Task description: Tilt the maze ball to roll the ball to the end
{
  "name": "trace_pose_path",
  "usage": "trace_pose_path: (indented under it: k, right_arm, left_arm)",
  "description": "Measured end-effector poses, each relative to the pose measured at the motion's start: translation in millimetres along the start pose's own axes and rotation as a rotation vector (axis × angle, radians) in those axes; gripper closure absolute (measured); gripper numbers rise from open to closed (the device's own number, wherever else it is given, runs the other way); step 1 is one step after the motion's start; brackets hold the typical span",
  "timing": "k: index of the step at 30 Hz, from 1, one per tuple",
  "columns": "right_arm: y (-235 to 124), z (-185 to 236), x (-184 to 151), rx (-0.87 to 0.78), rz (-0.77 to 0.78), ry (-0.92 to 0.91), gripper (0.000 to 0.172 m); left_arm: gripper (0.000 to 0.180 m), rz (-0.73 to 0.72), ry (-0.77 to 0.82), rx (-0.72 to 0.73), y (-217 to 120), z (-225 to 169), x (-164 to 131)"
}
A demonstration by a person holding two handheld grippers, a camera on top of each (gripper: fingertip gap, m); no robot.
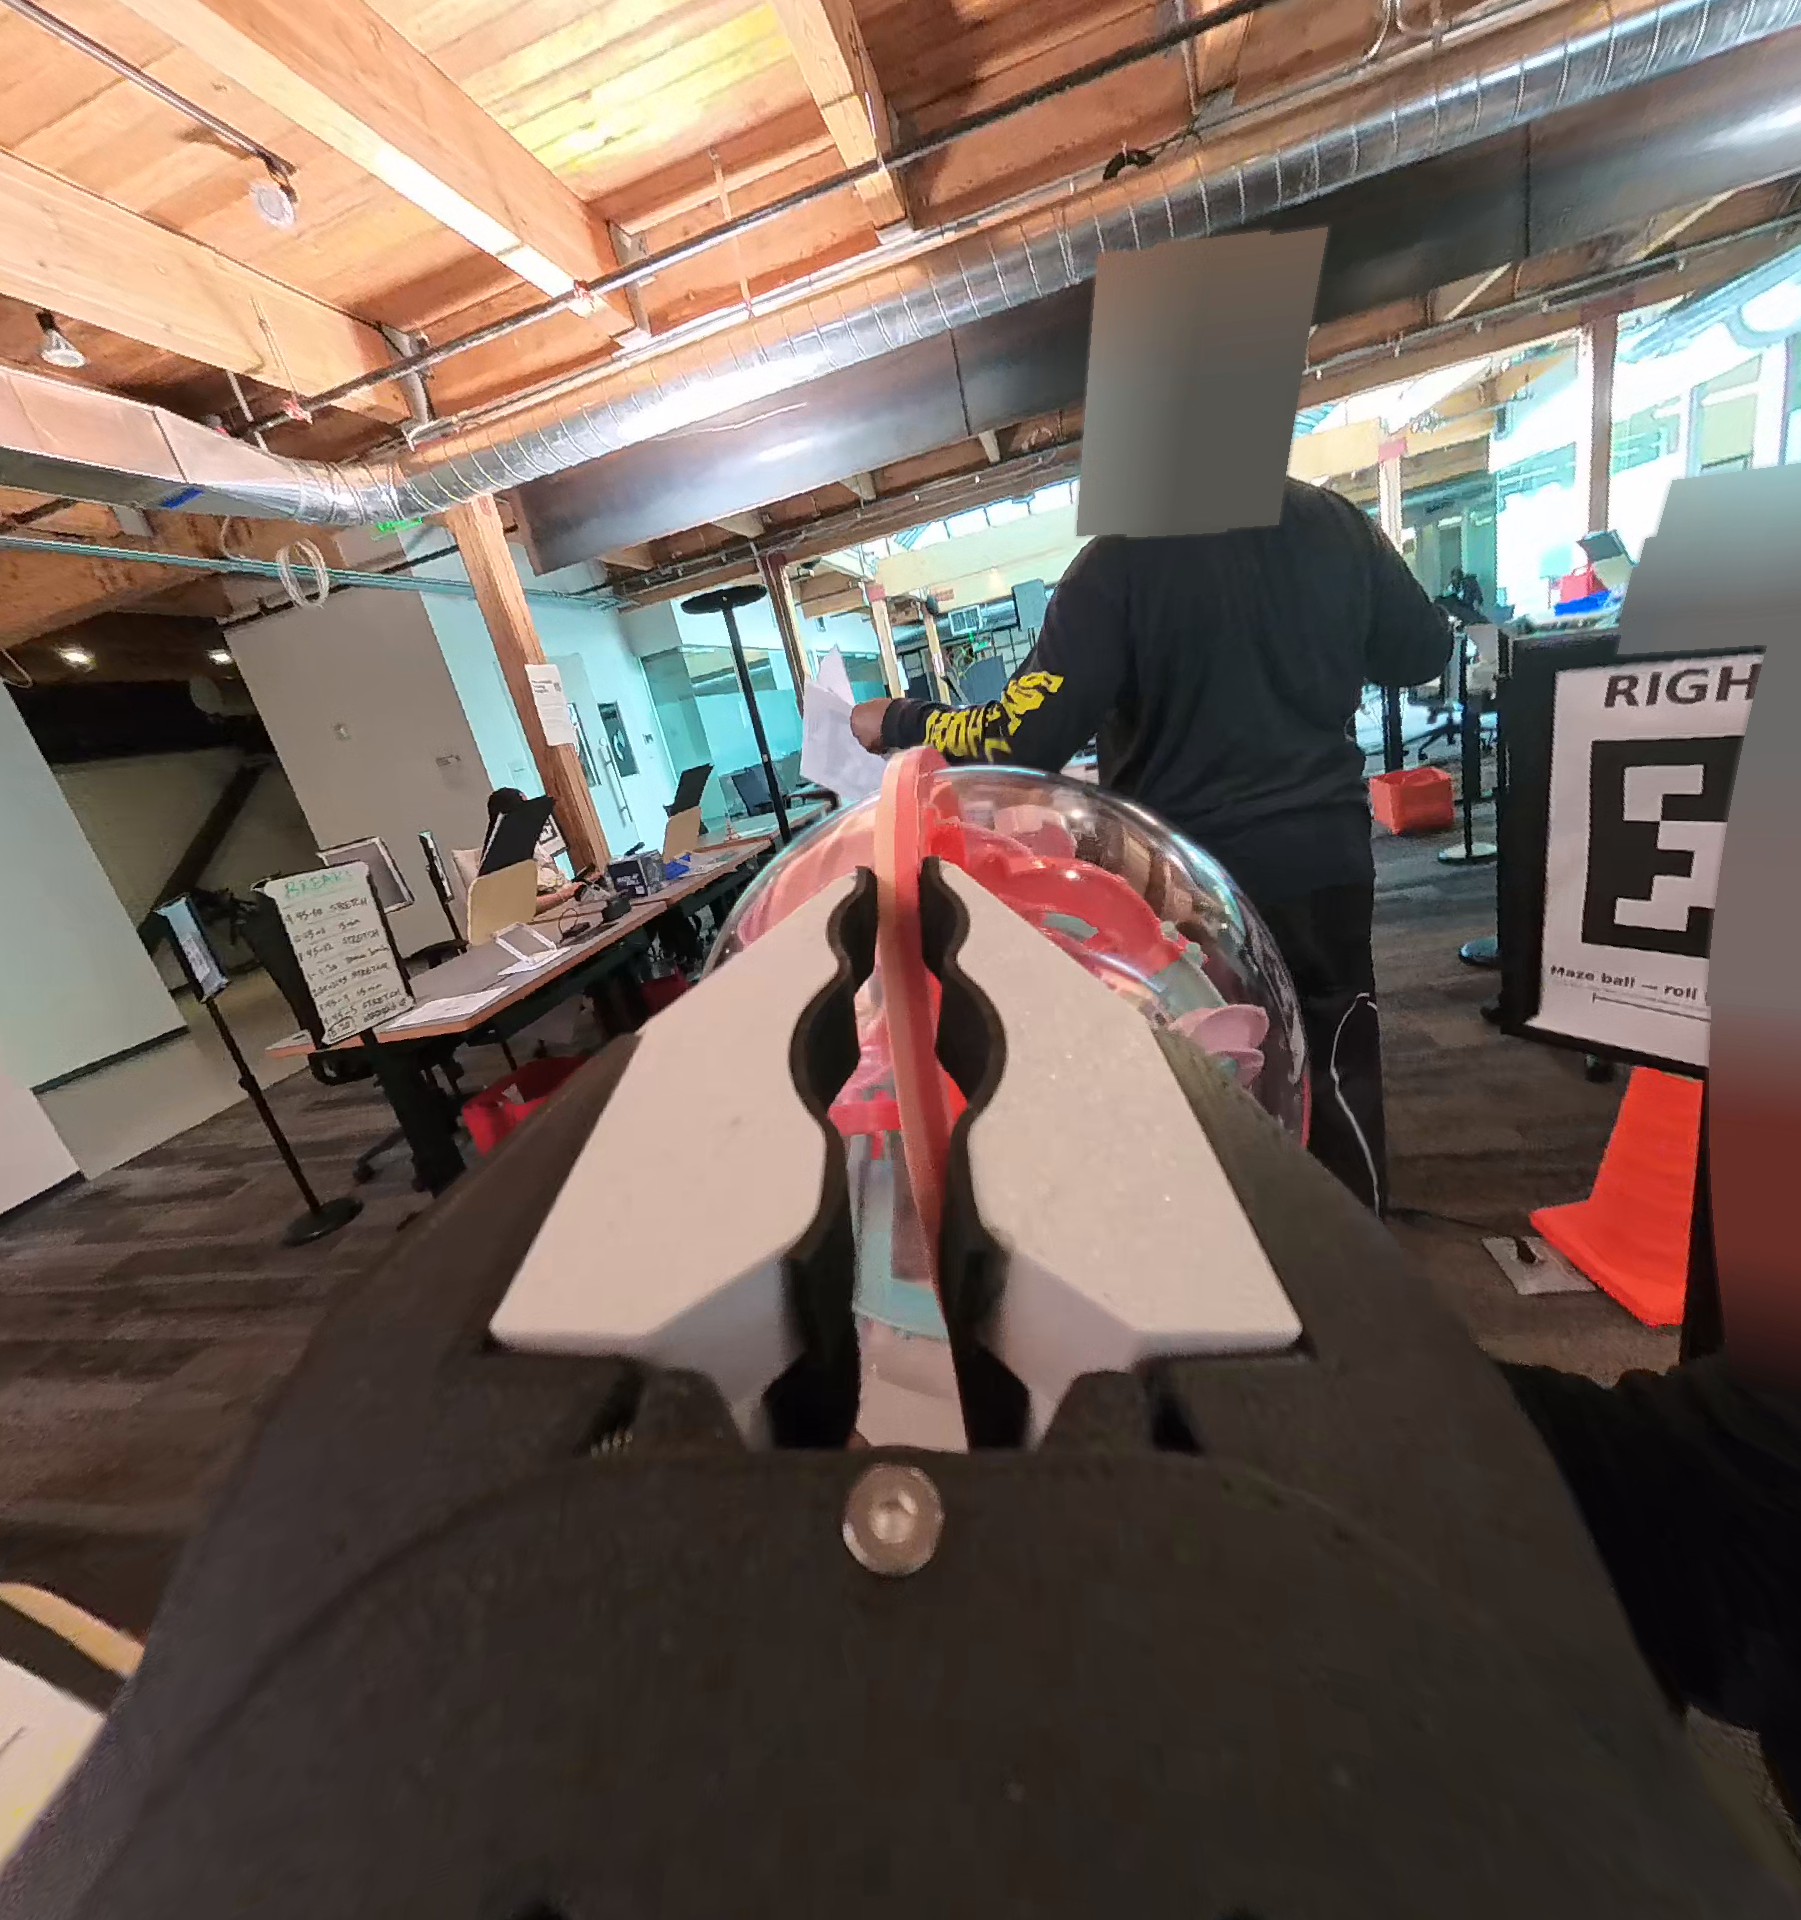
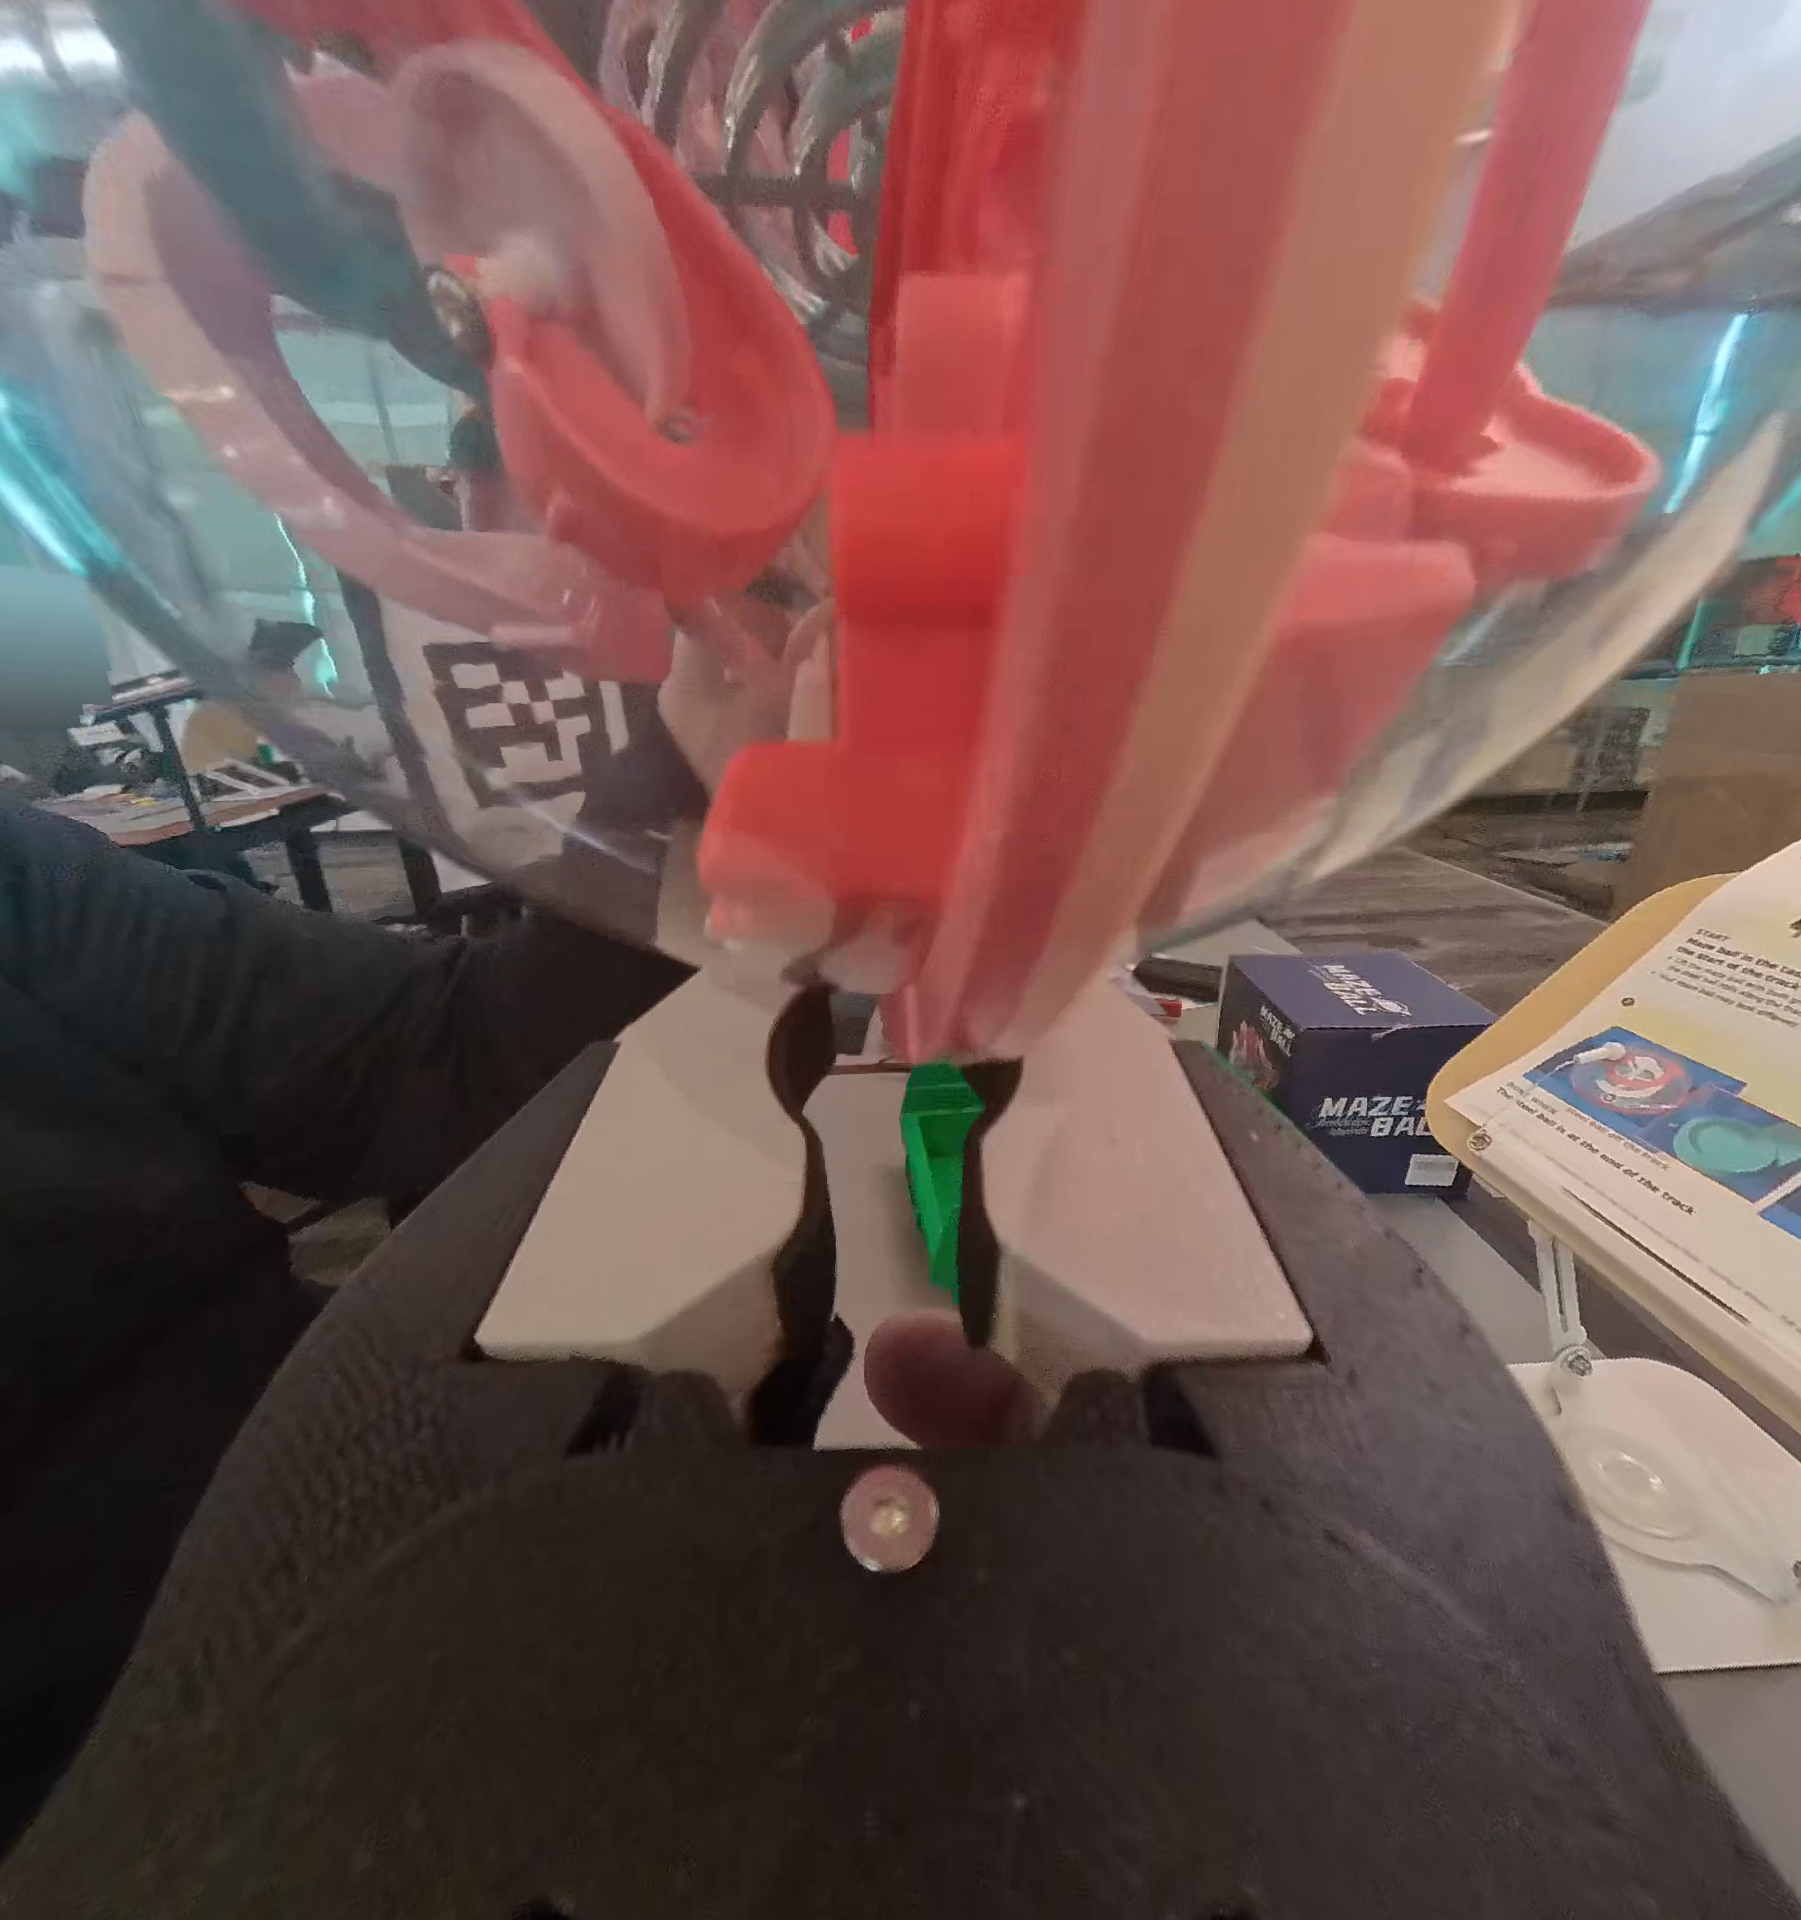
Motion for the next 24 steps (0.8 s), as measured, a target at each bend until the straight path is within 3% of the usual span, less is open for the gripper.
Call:
trace_pose_path:
  k: [1,10,24]
  right_arm:
    - [-2,0,0,-0.006,-0.013,-0.002,0.155]
    - [-30,-8,4,-0.018,-0.172,0.023,0.152]
    - [-47,-6,-2,-0.056,-0.175,-0.016,0.152]
  left_arm:
    - [0.173,-0.013,-0.005,0.001,-1,0,-1]
    - [0.173,-0.087,-0.036,0.034,-6,4,-16]
    - [0.174,-0.168,-0.055,0.059,-2,6,-29]
Point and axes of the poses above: each gripper's, where its closed fingertips meet, y out along the fingers, x out of its top, z = x × y across the jaws, the point moved 5 cm from there along -y, back along the fingers, and after that the axes turned 11 degrees about -x, right-handed, at the moved point
